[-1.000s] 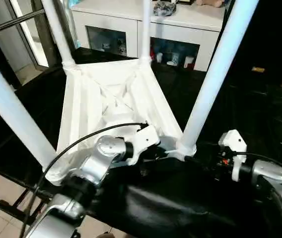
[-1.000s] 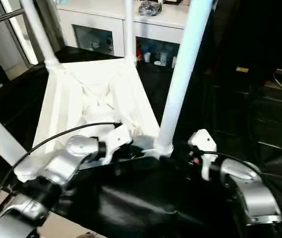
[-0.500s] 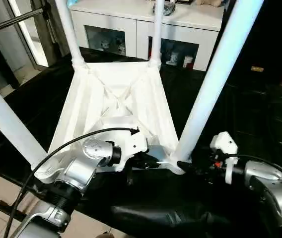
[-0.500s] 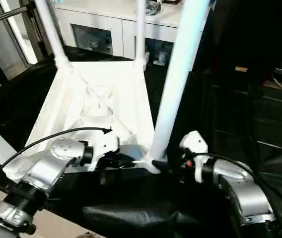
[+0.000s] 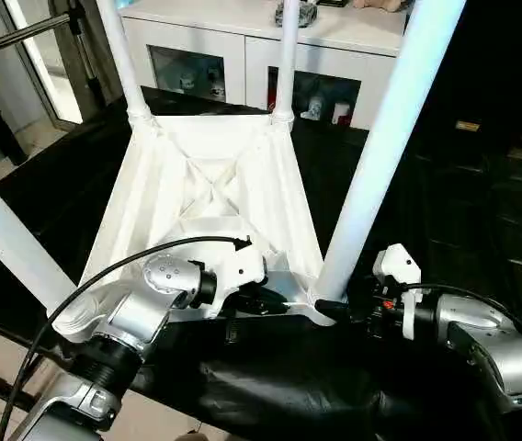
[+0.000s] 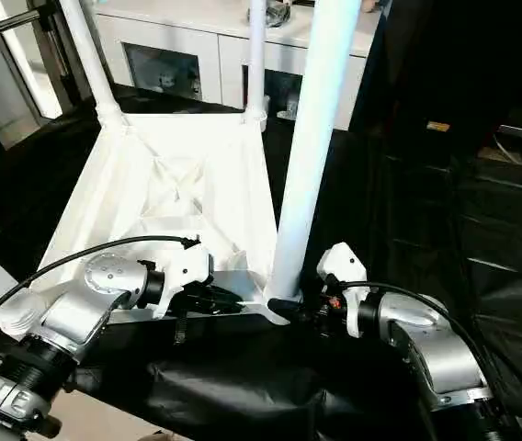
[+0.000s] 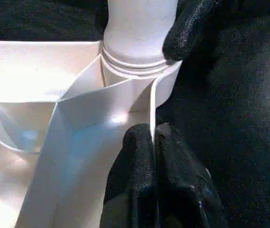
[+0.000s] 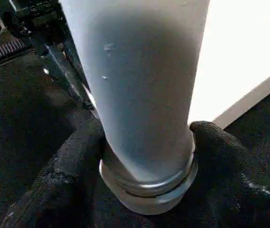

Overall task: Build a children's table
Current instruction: Rotate leg to tighten

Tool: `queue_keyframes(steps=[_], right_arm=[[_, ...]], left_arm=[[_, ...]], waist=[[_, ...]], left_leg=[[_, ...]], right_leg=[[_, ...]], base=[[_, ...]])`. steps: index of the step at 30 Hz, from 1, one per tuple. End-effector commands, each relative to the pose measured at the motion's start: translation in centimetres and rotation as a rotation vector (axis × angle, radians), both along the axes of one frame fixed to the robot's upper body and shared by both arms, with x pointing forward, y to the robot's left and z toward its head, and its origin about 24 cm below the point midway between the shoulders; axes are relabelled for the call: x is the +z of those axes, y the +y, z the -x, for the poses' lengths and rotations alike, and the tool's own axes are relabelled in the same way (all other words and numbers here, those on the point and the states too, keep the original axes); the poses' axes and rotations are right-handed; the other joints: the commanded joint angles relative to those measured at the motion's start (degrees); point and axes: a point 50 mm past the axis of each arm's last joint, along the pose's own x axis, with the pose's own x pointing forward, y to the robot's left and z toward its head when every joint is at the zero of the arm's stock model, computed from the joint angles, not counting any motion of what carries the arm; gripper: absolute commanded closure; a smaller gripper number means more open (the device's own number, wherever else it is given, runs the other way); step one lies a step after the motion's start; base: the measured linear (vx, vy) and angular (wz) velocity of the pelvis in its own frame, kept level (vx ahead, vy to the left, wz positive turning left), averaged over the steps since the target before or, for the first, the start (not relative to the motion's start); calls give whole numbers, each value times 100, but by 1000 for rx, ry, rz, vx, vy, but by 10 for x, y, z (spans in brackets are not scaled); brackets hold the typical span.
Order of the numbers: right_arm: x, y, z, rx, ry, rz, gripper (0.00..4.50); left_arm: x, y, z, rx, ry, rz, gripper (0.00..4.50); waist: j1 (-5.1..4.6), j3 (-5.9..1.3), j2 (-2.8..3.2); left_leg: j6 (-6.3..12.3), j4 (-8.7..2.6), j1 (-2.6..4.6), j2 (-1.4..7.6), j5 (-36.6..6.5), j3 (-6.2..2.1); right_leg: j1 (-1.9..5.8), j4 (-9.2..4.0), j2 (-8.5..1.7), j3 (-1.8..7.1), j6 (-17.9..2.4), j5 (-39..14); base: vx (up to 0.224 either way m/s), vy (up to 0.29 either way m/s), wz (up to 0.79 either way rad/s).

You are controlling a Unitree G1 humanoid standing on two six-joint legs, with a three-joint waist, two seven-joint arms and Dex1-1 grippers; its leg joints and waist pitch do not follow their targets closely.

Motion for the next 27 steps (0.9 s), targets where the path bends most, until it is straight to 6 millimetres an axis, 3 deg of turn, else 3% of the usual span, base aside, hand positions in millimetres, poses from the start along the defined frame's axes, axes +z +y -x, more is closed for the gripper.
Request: queue_keyframes(steps=[1,5,6,7,9,10,12,16,17,18,19,23,27], right_arm=[[-2,8,-3,-5,10,-14,186],[-23,17,-7,-200,14,44,186],[-32,21,-9,-292,37,67,186],[-35,23,-10,-320,46,74,186],[-46,38,-12,-439,52,88,186],[-46,39,-12,-444,52,89,186],[-53,59,-16,-554,58,95,187],[-52,72,-20,-536,29,109,187],[-47,79,-22,-501,31,53,152],[-46,80,-23,-499,36,31,152],[-43,81,-23,-489,37,11,117],[-38,74,-25,-426,-26,46,81],[-28,57,-25,-298,-88,63,81]], left_arm=[[-2,-8,3,6,10,13,450],[-1,-16,-11,143,-28,28,450],[-1,-21,-14,177,-37,32,450],[-1,-23,-15,185,-39,32,450],[1,-37,-21,248,-59,44,450],[2,-37,-22,250,-59,44,450],[5,-54,-26,300,-78,62,450],[7,-62,-28,318,-93,75,450],[6,-68,-25,285,-94,78,450],[6,-69,-24,274,-95,79,450],[6,-70,-23,259,-93,80,450],[5,-65,-20,210,-86,79,450],[4,-53,-14,125,-68,86,450]], waist=[[10,-291,-84],[-21,-262,-79],[-74,-234,-97],[-95,-233,-98],[-144,-236,-69],[-162,-233,-81],[-212,-238,-84],[-221,-254,-77],[-218,-255,-54],[-229,-259,-76],[-220,-267,-66],[-214,-274,-63],[-189,-274,-66]], left_leg=[[368,-315,-6,195,-884,-34],[222,-347,-3,178,-1102,-37],[65,-387,1,164,-1330,-56],[32,-400,7,158,-1413,-66],[-32,-416,28,158,-1607,-87],[-59,-413,49,151,-1670,-78],[-100,-426,39,140,-1711,-92],[-11,-414,21,153,-1622,-88],[7,-411,15,152,-1585,-86],[57,-407,-5,147,-1504,-80],[92,-398,3,149,-1446,-72],[133,-386,4,154,-1334,-61],[238,-371,4,165,-1306,-51]], right_leg=[[310,-411,-371,221,-1073,-849],[288,-475,-378,213,-976,-1343],[287,-519,-372,209,-800,-1839],[292,-532,-376,205,-746,-2005],[269,-579,-390,202,-588,-2395],[232,-609,-384,216,-527,-2504],[223,-617,-380,218,-483,-2565],[246,-582,-375,234,-560,-2123],[248,-569,-371,240,-583,-2008],[269,-551,-362,240,-629,-1799],[269,-535,-360,240,-675,-1653],[280,-514,-359,238,-796,-1398],[295,-506,-368,237,-854,-1323]], base=[[0,0,0],[0,0,0],[0,0,0],[0,0,0],[0,0,0],[0,0,0],[0,0,0],[0,0,0],[0,0,0],[0,0,0],[0,0,0],[0,0,0],[0,0,0]])
